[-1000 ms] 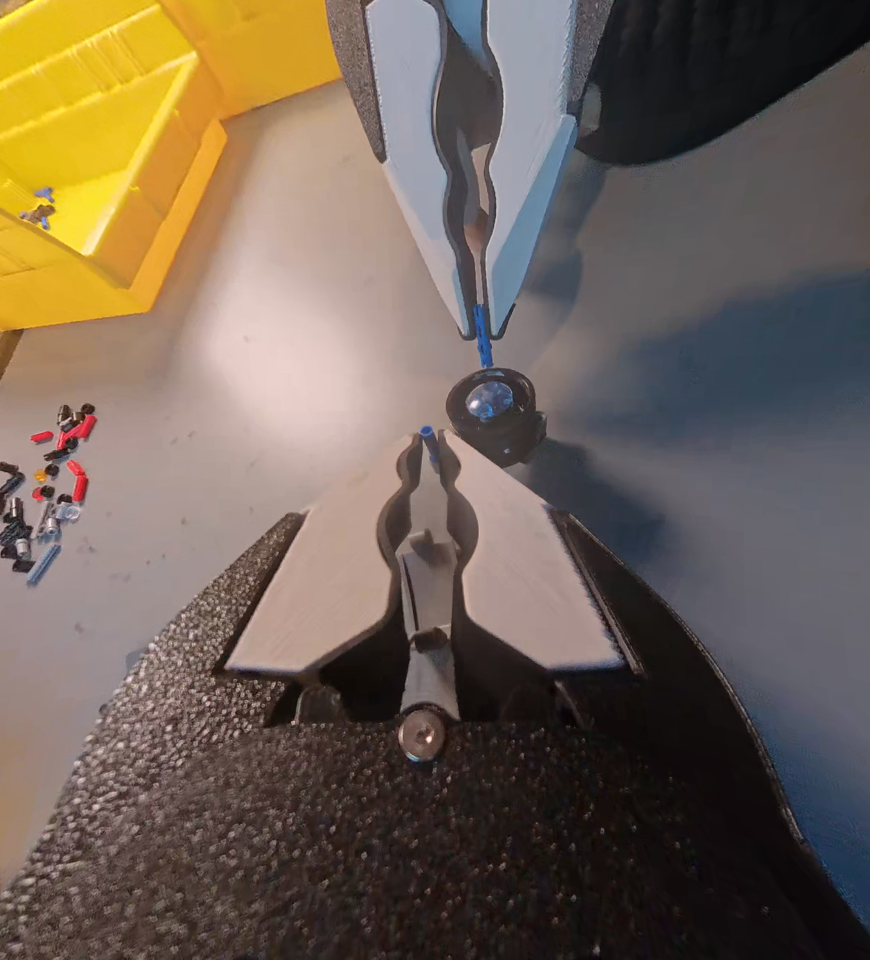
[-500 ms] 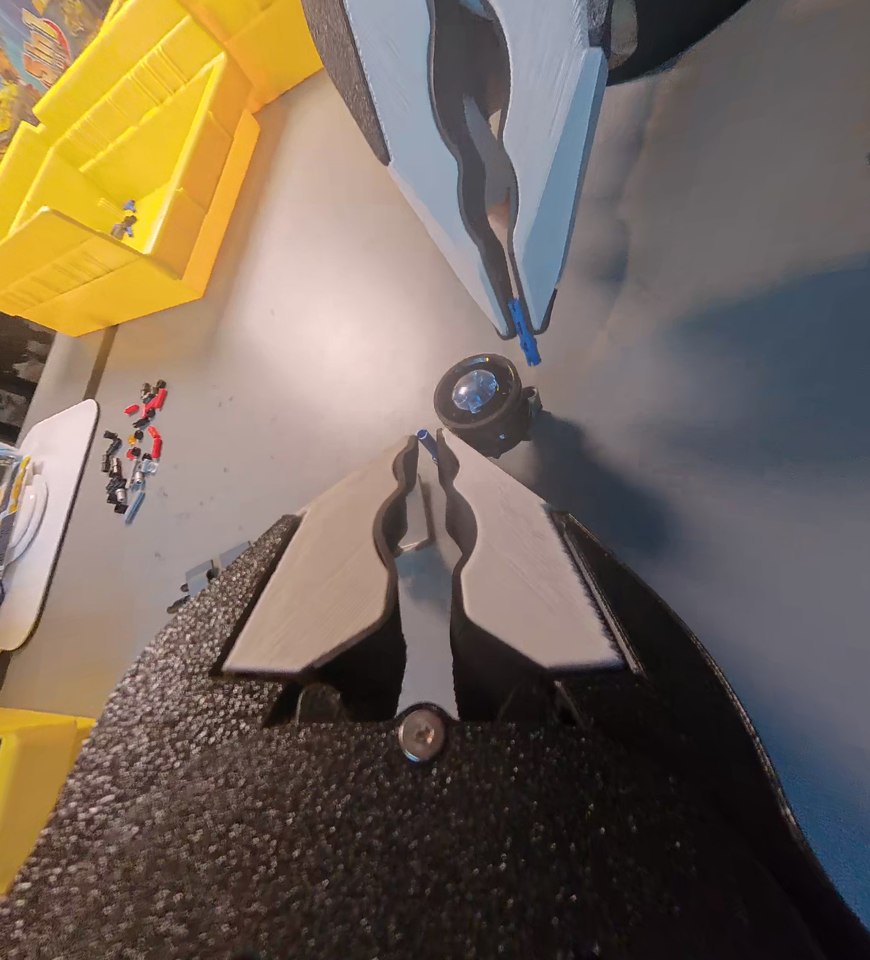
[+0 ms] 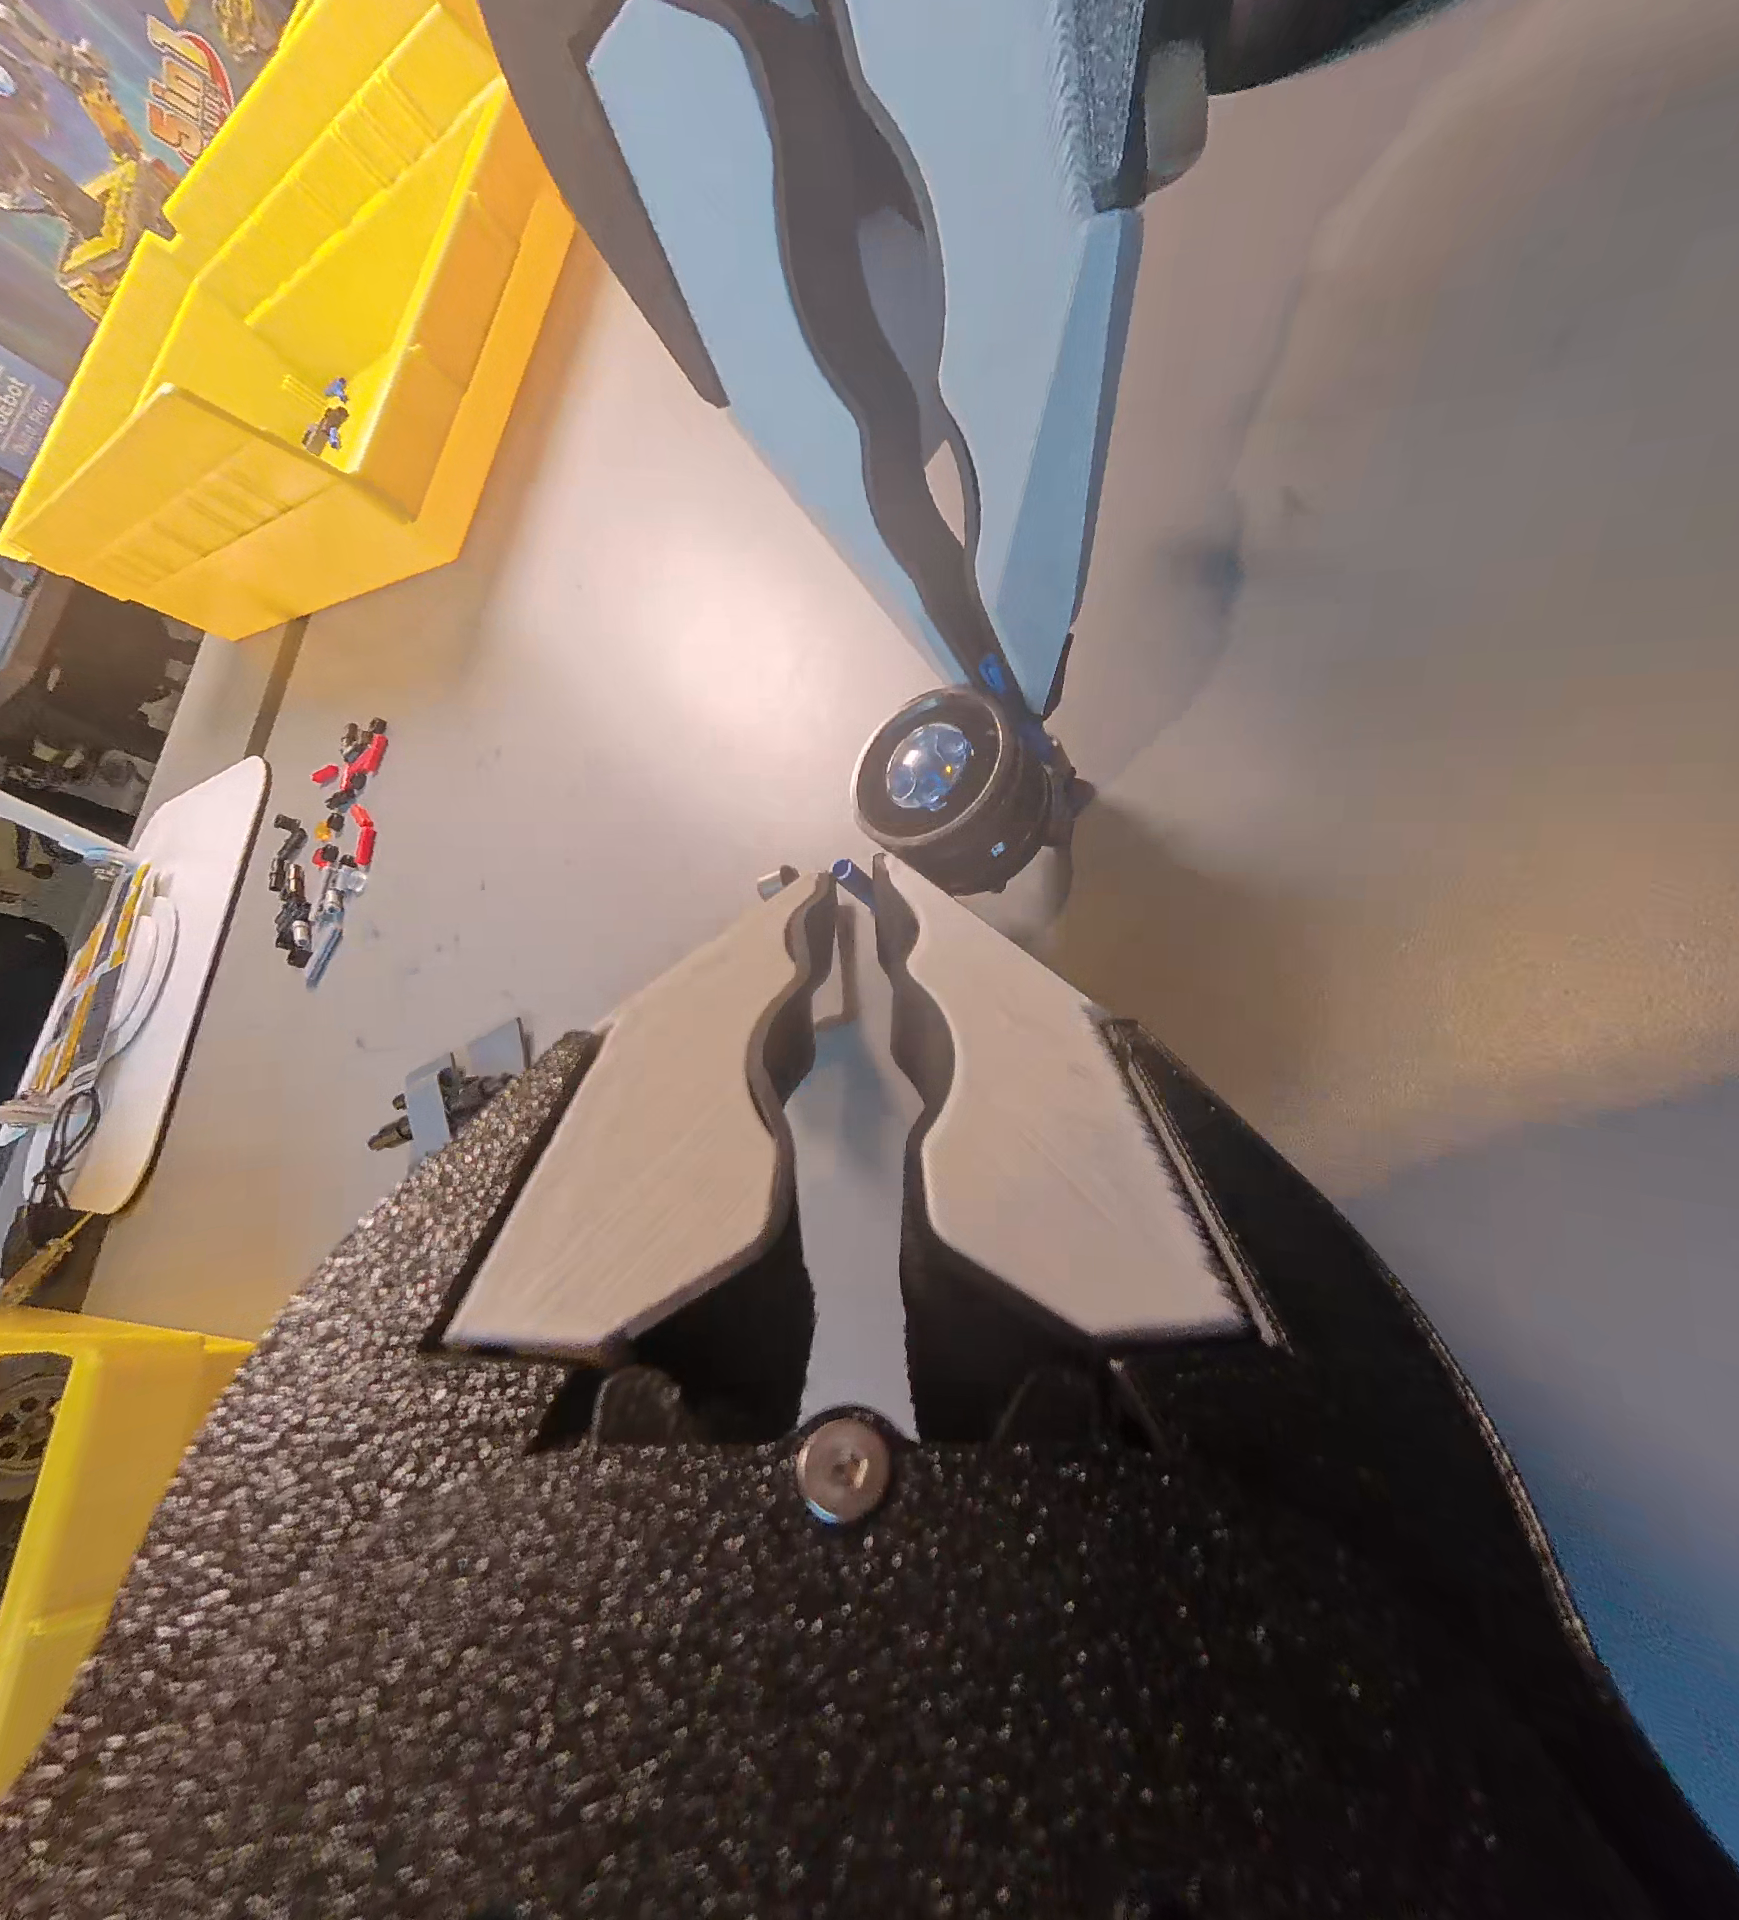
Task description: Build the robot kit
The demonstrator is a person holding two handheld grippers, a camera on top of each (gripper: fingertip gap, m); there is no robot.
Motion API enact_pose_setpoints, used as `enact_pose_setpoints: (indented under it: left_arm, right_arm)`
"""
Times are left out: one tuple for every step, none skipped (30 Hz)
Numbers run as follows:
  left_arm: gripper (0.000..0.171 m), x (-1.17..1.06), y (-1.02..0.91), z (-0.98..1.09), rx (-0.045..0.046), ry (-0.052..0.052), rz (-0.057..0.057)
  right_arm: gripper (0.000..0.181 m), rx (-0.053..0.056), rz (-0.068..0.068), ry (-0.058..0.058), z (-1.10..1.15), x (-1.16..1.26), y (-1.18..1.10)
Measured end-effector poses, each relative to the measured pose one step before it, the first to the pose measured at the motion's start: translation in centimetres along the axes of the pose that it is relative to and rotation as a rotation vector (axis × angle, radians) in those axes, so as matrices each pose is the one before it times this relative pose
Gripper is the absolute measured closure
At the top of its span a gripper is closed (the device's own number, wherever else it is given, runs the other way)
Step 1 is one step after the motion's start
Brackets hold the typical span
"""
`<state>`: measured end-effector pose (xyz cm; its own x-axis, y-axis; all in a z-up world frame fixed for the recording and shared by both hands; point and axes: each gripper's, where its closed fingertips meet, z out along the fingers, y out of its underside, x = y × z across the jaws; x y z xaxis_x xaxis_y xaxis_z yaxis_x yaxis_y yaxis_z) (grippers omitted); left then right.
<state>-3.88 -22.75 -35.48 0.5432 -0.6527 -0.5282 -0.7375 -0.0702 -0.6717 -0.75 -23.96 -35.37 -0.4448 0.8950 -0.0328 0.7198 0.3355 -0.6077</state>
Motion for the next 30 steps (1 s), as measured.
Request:
enact_pose_setpoints:
  left_arm:
    - [0.165,0.025,0.132,-0.117,0.00181,0.0102,-0.0047]
    - [0.165,0.019,0.049,-0.192,0.00799,0.0064,0.002]
    - [0.165,0.021,0.009,-0.211,0.0084,0.0017,0.0071]
    - [0.165,0.059,0.099,-0.167,0.00295,0.0019,0.0068]
    - [0.165,0.11,0.183,-0.118,-0.00299,0.0063,0.0036]
    - [0.165,0.217,0.405,-0.024,-0.01684,0.013,0.0042]
    - [0.169,0.422,0.887,0.123,-0.04529,0.0258,0.0149]
    - [0.171,0.464,0.71,0.183,-0.02999,0.0228,0.0231]
    - [0.171,0.388,-0.161,-0.063,0.01453,0.0127,0.0188]
    - [0.171,0.557,-0.596,-0.243,0.01899,0.0282,0.0081]
    - [0.171,0.237,-0.595,-0.136,0.0148,0.01,-0.0083]
    - [0.171,0.144,-0.025,0.013,-0.00647,0.0062,-0.0039]
    - [0.171,-0.061,0.489,0.093,-0.02406,-0.0028,0.0004]
    - [0.171,-0.137,0.424,0.013,-0.01471,-0.0014,-0.005]
    - [0.171,0.044,-0.057,-0.162,0.01266,0.0172,-0.021]
    - [0.171,0.079,-0.019,-0.153,0.00808,0.0248,-0.0303]
    - [0.171,-0.055,0.132,-0.11,0.00046,0.0142,-0.0266]
    - [0.171,-0.13,0.156,-0.133,-0.00117,0.0037,-0.0128]
    - [0.17,-0.083,0.12,-0.178,-0.00003,0.0061,-0.0056]
    - [0.168,-0.156,0.134,-0.194,-0.00049,0.0044,-0.0127]
    - [0.166,-0.268,0.138,-0.247,0.00082,0.0018,-0.0201]
    - [0.164,-0.281,0.087,-0.28,0.00615,0.003,-0.023]
    - [0.162,-0.265,0.019,-0.307,0.01229,0.0036,-0.0237]
    - [0.161,-0.369,0.05,-0.363,0.0117,-0.0044,-0.0227]
    - [0.16,-0.372,0.041,-0.39,0.01274,-0.0051,-0.0218]
    - [0.158,-0.197,-0.077,-0.429,0.02089,0.0052,-0.0234]
    - [0.156,0.016,-0.225,-0.446,0.02773,0.0135,-0.0202]
    - [0.151,0.264,-0.375,-0.44,0.03174,0.021,-0.0122]
    - [0.148,0.495,-0.48,-0.364,0.03163,0.0252,-0.0042]
    - [0.144,0.654,-0.48,-0.186,0.02484,0.025,0.0038]
  right_arm:
    - [0.177,-0.0039,0.0127,-0.0099,0.129,-0.036,-0.114]
    - [0.177,-0.0058,0.0136,-0.0124,0.132,-0.107,-0.082]
    - [0.177,-0.01,0.004,-0.0052,0.133,-0.109,-0.048]
    - [0.177,-0.0176,-0.0091,0.0059,0.099,-0.065,-0.036]
    - [0.177,-0.0207,-0.0168,0.0087,0.07,-0.077,-0.076]
    - [0.177,-0.0153,-0.01,-0.0023,0.168,-0.205,-0.14]
    - [0.177,-0.0178,-0.0013,-0.0137,0.362,-0.455,-0.022]
    - [0.176,-0.0573,-0.0244,0.0311,0.741,0.057,0.721]
    - [0.177,0.0141,-0.0337,0.0358,0.309,0.112,-0.35]
    - [0.177,-0.0004,0.0035,0.0134,0.009,0.161,-0.239]
    - [0.177,0.0024,-0.0016,0.0048,0.013,0.192,-0.058]
    - [0.177,0.001,0.0202,-0.0206,-0.037,-0.016,0.07]
    - [0.177,0.0062,0.0191,-0.0254,-0.103,-0.119,-0.015]
    - [0.177,0.0163,0.0103,-0.0195,-0.19,-0.176,-0.16]
    - [0.177,0.0099,0.0125,-0.0116,-0.221,-0.126,-0.078]
    - [0.177,0.0145,0.0124,-0.0047,-0.301,-0.054,-0.119]
    - [0.177,0.0174,0.0104,0.0001,-0.308,-0.023,-0.121]
    - [0.177,0.009,0.0106,0.0061,-0.273,0.068,0.027]
    - [0.177,0.0097,0.0067,0.0101,-0.227,0.111,0.081]
    - [0.177,0.0173,0.0083,0.004,-0.204,0.024,-0.006]
    - [0.177,0.0191,0.0144,0.0021,-0.173,-0.018,-0.022]
    - [0.177,0.0145,0.0128,0.0049,-0.118,0.034,0.033]
    - [0.177,0.0144,0.0058,0.0054,-0.085,0.015,0.042]
    - [0.177,0.0208,0.0023,0.0043,-0.092,0.0,-0.085]
    - [0.177,0.0231,0.0065,0.002,-0.104,-0.018,-0.147]
    - [0.177,0.0181,0.0088,0.0006,-0.077,-0.001,-0.072]
    - [0.177,0.0141,0.0045,0.001,-0.056,-0.004,-0.012]
    - [0.177,0.0131,0.0009,0.0039,-0.038,0.046,0.016]
    - [0.177,0.0141,0.0007,0.0026,-0.054,0.048,-0.009]
    - [0.177,0.0179,-0.0003,-0.0024,-0.046,-0.037,-0.09]
